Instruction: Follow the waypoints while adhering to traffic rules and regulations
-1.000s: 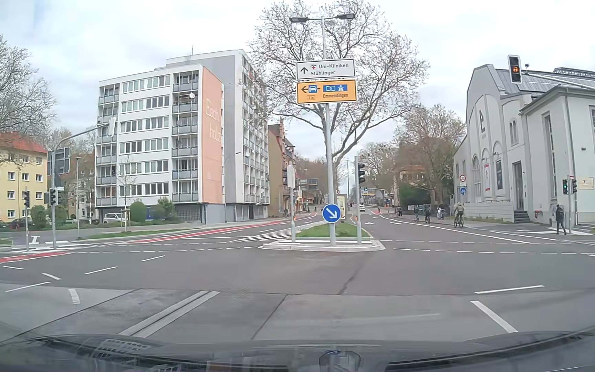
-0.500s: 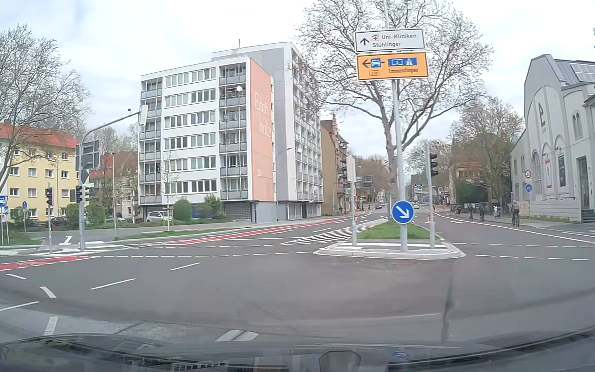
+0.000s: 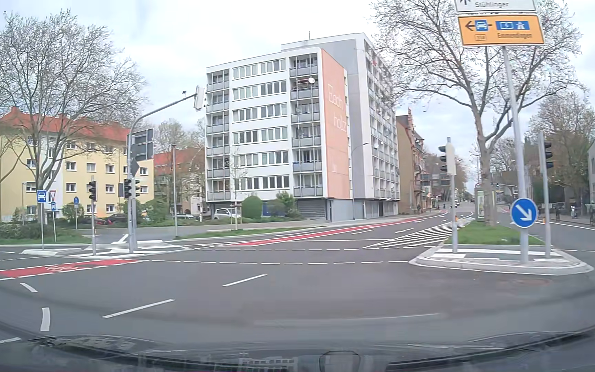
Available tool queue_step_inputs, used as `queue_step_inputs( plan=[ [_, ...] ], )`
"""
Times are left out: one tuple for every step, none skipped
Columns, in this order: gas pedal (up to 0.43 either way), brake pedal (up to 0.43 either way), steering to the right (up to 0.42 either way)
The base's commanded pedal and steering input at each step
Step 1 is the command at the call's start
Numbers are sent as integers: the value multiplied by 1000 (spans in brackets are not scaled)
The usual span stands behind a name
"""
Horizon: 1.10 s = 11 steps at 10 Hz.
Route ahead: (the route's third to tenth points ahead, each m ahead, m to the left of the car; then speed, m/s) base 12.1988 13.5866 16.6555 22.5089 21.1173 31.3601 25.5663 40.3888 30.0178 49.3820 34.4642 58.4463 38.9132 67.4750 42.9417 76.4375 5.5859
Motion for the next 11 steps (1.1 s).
queue_step_inputs(
  plan=[
    [110, 0, -329],
    [110, 0, -332],
    [110, 0, -333],
    [118, 0, -337],
    [118, 0, -339],
    [118, 0, -339],
    [118, 0, -336],
    [118, 0, -334],
    [118, 0, -332],
    [118, 0, -329],
    [118, 0, -326]
  ],
)
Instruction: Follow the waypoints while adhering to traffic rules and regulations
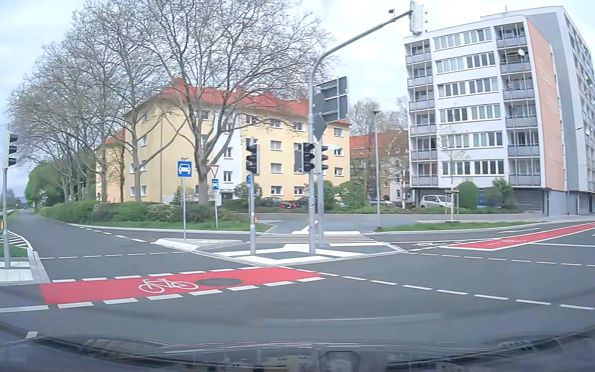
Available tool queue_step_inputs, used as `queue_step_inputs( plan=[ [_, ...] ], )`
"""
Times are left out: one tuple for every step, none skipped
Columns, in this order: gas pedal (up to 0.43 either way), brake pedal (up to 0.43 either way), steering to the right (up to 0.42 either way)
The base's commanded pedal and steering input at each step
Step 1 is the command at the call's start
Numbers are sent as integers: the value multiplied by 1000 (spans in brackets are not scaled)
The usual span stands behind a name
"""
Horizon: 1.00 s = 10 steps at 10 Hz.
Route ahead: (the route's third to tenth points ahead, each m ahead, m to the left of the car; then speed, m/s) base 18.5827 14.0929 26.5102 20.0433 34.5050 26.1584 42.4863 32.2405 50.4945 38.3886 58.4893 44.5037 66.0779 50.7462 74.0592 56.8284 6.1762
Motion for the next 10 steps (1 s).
queue_step_inputs(
  plan=[
    [118, 0, -325],
    [130, 0, -322],
    [130, 0, -317],
    [138, 0, -309],
    [150, 0, -294],
    [150, 0, -279],
    [157, 0, -265],
    [157, 0, -245],
    [157, 0, -228],
    [157, 0, -217]
  ],
)
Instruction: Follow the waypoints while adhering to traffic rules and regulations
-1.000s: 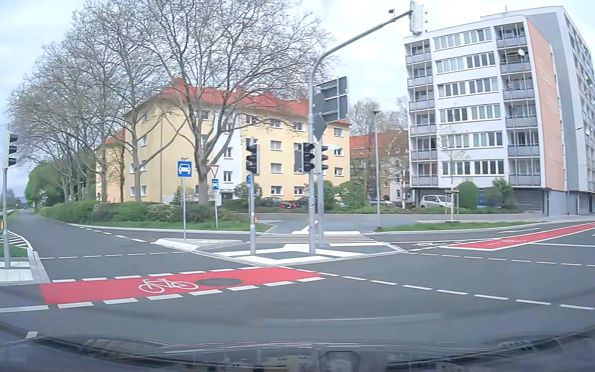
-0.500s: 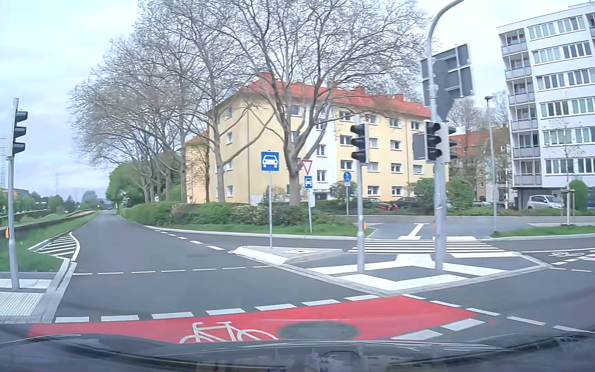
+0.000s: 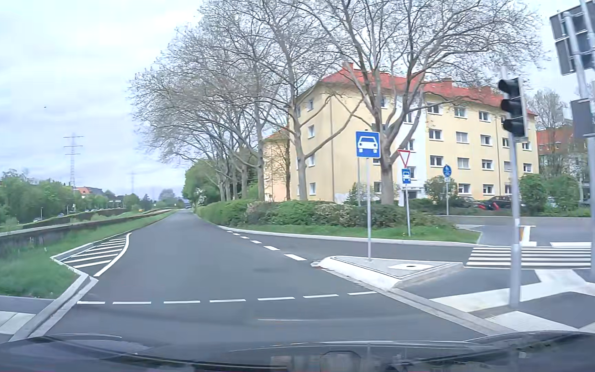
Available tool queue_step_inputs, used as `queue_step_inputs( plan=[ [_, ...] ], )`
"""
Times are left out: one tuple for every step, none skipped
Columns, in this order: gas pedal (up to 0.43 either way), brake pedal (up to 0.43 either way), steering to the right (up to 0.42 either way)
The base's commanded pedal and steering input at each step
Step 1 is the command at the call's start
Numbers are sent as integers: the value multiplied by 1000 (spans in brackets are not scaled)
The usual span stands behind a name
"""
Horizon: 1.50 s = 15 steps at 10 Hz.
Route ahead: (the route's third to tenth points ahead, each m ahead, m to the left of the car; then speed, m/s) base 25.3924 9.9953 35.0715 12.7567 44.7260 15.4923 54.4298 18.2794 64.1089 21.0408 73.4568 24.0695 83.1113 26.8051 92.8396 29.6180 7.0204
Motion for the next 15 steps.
queue_step_inputs(
  plan=[
    [157, 0, -205],
    [157, 0, -192],
    [157, 0, -181],
    [157, 0, -170],
    [169, 0, -154],
    [169, 0, -143],
    [169, 0, -125],
    [169, 0, -109],
    [169, 0, -96],
    [169, 0, -81],
    [169, 0, -67],
    [169, 0, -55],
    [169, 0, -43],
    [169, 0, -32],
    [169, 0, -23]
  ],
)
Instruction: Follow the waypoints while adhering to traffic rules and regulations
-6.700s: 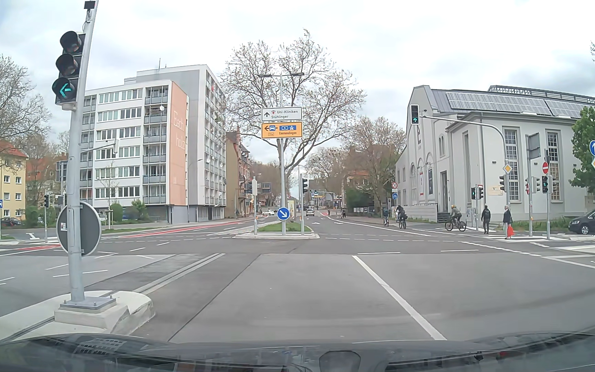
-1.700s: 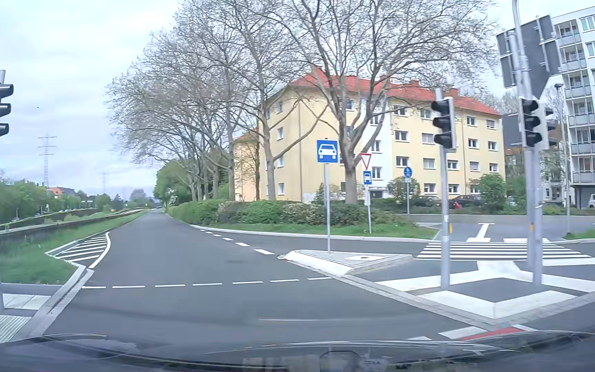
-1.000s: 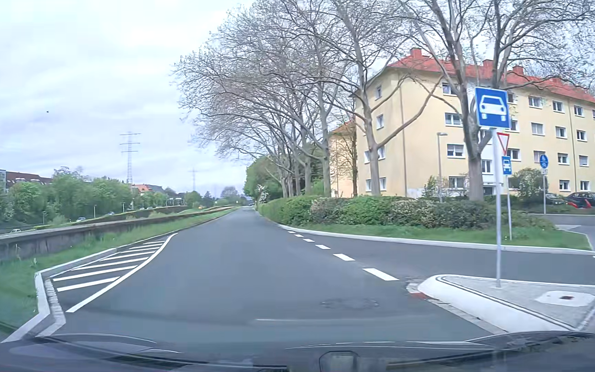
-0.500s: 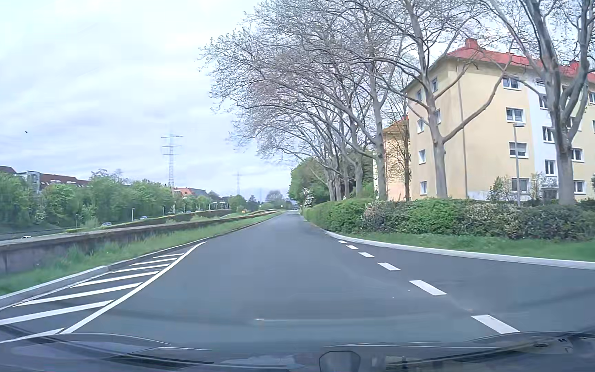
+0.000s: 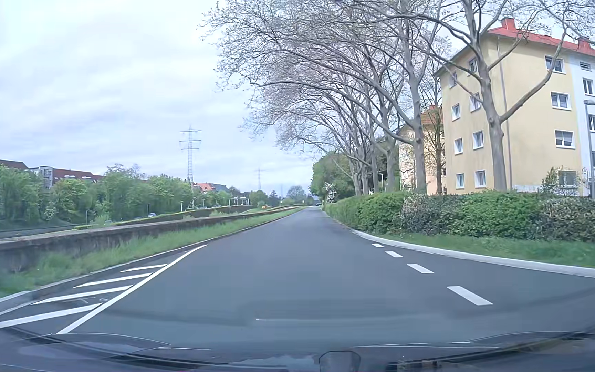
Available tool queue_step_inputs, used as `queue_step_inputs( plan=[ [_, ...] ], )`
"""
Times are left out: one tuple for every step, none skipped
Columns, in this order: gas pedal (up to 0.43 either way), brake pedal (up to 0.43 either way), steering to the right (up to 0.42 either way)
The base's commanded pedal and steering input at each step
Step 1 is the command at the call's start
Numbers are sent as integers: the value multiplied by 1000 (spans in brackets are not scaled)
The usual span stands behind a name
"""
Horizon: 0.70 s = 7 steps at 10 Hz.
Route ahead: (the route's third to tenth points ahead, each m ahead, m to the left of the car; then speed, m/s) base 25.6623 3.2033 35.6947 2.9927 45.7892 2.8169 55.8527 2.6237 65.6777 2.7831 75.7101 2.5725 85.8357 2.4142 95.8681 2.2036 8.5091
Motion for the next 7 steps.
queue_step_inputs(
  plan=[
    [169, 0, -19],
    [169, 0, -16],
    [169, 0, -11],
    [169, 0, -6],
    [169, 0, -5],
    [169, 0, -6],
    [169, 0, -5]
  ],
)
